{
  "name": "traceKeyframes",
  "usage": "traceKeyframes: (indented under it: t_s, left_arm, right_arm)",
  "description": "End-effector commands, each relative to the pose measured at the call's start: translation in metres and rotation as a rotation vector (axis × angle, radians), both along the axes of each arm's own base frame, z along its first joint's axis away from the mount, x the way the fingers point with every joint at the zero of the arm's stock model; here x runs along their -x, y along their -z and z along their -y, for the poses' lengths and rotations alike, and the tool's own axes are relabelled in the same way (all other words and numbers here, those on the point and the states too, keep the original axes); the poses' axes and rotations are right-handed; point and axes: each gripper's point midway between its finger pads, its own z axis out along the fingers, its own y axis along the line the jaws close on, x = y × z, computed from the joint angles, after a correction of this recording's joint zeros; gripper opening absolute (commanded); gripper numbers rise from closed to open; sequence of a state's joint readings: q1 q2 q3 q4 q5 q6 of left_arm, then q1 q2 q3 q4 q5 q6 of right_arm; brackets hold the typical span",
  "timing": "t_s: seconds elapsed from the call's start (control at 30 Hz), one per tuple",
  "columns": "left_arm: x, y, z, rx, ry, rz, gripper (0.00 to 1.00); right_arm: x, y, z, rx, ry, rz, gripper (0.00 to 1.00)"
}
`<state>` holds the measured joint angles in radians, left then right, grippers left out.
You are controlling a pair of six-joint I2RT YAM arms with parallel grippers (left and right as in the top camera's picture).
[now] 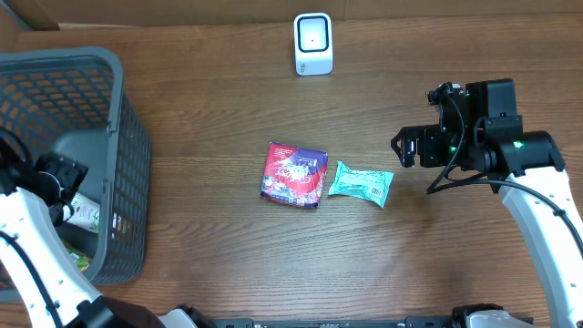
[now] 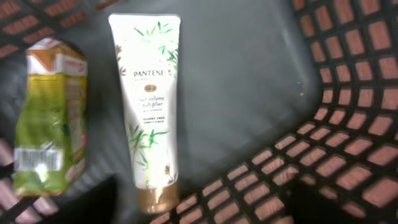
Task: Scan the item barcode
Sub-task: 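Reach left gripper into basket and grasp the white Pantene tube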
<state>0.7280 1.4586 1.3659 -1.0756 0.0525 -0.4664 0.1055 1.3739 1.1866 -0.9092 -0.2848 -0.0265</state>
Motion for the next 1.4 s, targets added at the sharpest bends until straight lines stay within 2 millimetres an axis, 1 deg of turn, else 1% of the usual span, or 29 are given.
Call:
traceKeyframes:
  t_s: [0.0,0.13,0.23,0.33,0.4,0.43,0.57,0.63,0.67,0.7,0.73,0.77,0.8,0.83,0.87,0.97,1.07,1.17,1.23,1.37]
  left_arm:
    - [0.014,0.044,0.006,0.051,-0.062,-0.069,1.0]
    - [0.023,0.084,0.01,0.099,-0.124,-0.114,1.0]
    - [0.026,0.109,0.012,0.134,-0.153,-0.143,0.97]
    - [0.027,0.124,0.012,0.159,-0.154,-0.18,0.95]
    - [0.03,0.133,0.011,0.161,-0.16,-0.216,0.95]
    - [0.035,0.141,0.007,0.152,-0.168,-0.256,0.95]
    - [0.043,0.158,0.001,0.14,-0.181,-0.329,0.95]
    - [0.044,0.166,0.001,0.149,-0.187,-0.347,0.92]
    - [0.044,0.168,0.001,0.153,-0.186,-0.351,0.89]
    - [0.044,0.171,0.0,0.156,-0.186,-0.355,0.79]
    - [0.044,0.175,0.0,0.159,-0.185,-0.36,0.54]
    - [0.044,0.177,0.001,0.163,-0.185,-0.366,0.42]
    - [0.045,0.179,0.001,0.168,-0.184,-0.372,0.34]
    - [0.045,0.181,0.002,0.172,-0.182,-0.378,0.29]
    - [0.046,0.184,0.003,0.177,-0.179,-0.388,0.2]
    - [0.047,0.184,0.003,0.179,-0.161,-0.396,0.04]
    - [0.046,0.181,0.002,0.174,-0.12,-0.403,0.04]
    - [0.043,0.172,0.0,0.177,-0.117,-0.407,0.04]
    - [0.04,0.161,-0.002,0.18,-0.116,-0.411,0.04]
    - [0.033,0.131,-0.008,0.184,-0.112,-0.414,0.04]
  right_arm:
    - [-0.004,-0.008,-0.004,-0.007,-0.013,0.024,1.0]
    - [-0.004,-0.008,-0.004,-0.007,-0.013,0.024,1.0]
    - [-0.004,-0.008,-0.004,-0.007,-0.013,0.024,1.0]
    - [-0.004,-0.008,-0.004,-0.007,-0.013,0.024,1.0]
    - [-0.004,-0.008,-0.004,-0.007,-0.013,0.024,1.0]
    - [-0.004,-0.008,-0.004,-0.007,-0.013,0.024,1.0]
    - [-0.004,-0.008,-0.004,-0.007,-0.013,0.024,1.0]
    - [-0.004,-0.008,-0.004,-0.007,-0.013,0.024,1.0]
    - [-0.004,-0.008,-0.004,-0.007,-0.013,0.024,1.0]
    - [-0.004,-0.008,-0.004,-0.007,-0.013,0.024,1.0]
    - [-0.004,-0.008,-0.004,-0.007,-0.013,0.024,1.0]
    - [-0.004,-0.008,-0.004,-0.007,-0.013,0.024,1.0]
    - [-0.004,-0.008,-0.004,-0.007,-0.013,0.024,1.0]
    - [-0.004,-0.008,-0.004,-0.007,-0.013,0.024,1.0]
    - [-0.004,-0.008,-0.004,-0.007,-0.013,0.024,1.0]
    - [-0.004,-0.008,-0.004,-0.007,-0.013,0.024,1.0]
    - [-0.004,-0.008,-0.004,-0.007,-0.013,0.024,1.0]
    - [-0.004,-0.008,-0.004,-0.007,-0.013,0.024,1.0]
    - [-0.004,-0.008,-0.004,-0.007,-0.013,0.024,1.0]
    - [-0.004,-0.008,-0.004,-0.007,-0.013,0.024,1.0]
